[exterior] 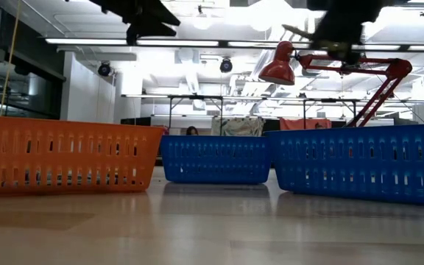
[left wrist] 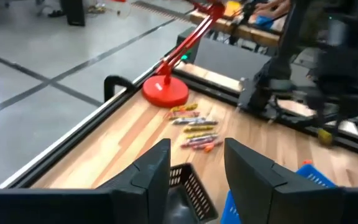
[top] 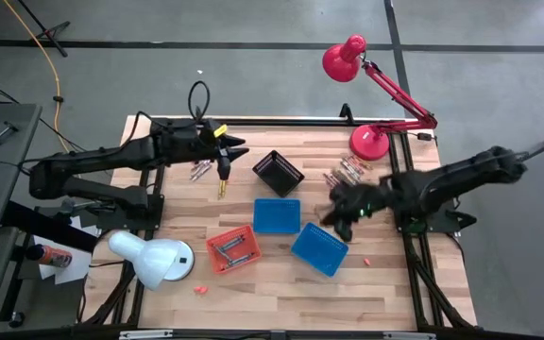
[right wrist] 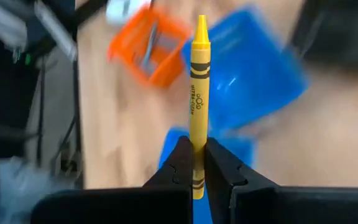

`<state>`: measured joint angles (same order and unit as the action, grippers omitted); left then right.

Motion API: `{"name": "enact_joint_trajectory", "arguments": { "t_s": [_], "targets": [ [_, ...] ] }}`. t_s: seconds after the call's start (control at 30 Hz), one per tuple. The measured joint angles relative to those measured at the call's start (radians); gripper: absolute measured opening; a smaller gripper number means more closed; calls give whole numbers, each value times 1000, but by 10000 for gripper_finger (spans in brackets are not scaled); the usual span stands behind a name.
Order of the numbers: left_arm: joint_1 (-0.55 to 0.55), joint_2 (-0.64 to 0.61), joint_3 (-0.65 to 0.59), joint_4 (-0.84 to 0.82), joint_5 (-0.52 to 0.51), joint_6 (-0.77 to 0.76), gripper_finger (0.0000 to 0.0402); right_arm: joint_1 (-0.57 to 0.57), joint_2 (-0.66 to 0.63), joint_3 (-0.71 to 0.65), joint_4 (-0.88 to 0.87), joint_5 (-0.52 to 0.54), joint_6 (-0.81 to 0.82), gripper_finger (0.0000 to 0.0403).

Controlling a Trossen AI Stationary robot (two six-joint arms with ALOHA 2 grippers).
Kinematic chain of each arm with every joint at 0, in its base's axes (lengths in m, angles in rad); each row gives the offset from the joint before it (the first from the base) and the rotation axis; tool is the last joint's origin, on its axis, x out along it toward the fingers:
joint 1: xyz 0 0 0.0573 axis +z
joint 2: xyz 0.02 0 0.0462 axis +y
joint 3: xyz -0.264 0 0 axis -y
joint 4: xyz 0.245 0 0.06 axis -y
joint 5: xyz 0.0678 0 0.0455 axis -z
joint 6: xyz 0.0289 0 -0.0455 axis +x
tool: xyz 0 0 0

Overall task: Sort crayons
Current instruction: Put the yellow crayon into the right blue bin

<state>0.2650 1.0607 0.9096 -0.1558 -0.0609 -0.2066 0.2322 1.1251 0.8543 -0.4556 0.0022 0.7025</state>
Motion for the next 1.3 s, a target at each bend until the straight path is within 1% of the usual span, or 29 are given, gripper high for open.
{"name": "enact_joint_trajectory", "arguments": {
  "t_s": [0.1, 0.17, 0.33, 0.43, 0.57, 0.63, 0.7, 0.93, 1.03, 1.1, 1.2, 1.3],
  "targets": [
    [-11, 8, 0, -11, -4, 0, 138, 96, 64, 0, -25, 23, 103, 3],
    [-21, 16, 0, -10, -4, 0, 139, 133, 113, 0, -45, 39, 181, 3],
    [-31, 14, 0, -13, -5, 0, 140, 164, 227, -1, -83, 44, 330, 4],
    [-31, 14, 0, -13, -7, 1, 140, 164, 289, -1, -69, -10, 371, 4],
    [-31, 14, 0, -16, -7, 1, 140, 164, 349, -1, -42, -121, 359, 9],
    [-31, 14, 0, -16, -7, 1, 140, 164, 364, -1, -35, -142, 363, 21],
    [-31, 14, 0, -16, -7, 1, 140, 161, 366, -1, -31, -162, 357, 44],
    [-31, 14, 0, -13, -10, 1, 140, 146, 309, 21, -43, -165, 231, 171],
    [-31, 14, 0, -11, -29, 1, 140, 120, 248, 42, -131, -162, 163, 212],
    [-31, 14, 0, -10, -31, 1, 140, 95, 182, 51, -222, -107, 130, 226],
    [-31, 14, 0, -9, -32, 0, 140, 41, 69, 50, -379, 21, 119, 230],
    [-36, 14, 0, -9, -32, -2, 140, -50, -28, 49, -527, 132, 115, 231]
  ]
}}
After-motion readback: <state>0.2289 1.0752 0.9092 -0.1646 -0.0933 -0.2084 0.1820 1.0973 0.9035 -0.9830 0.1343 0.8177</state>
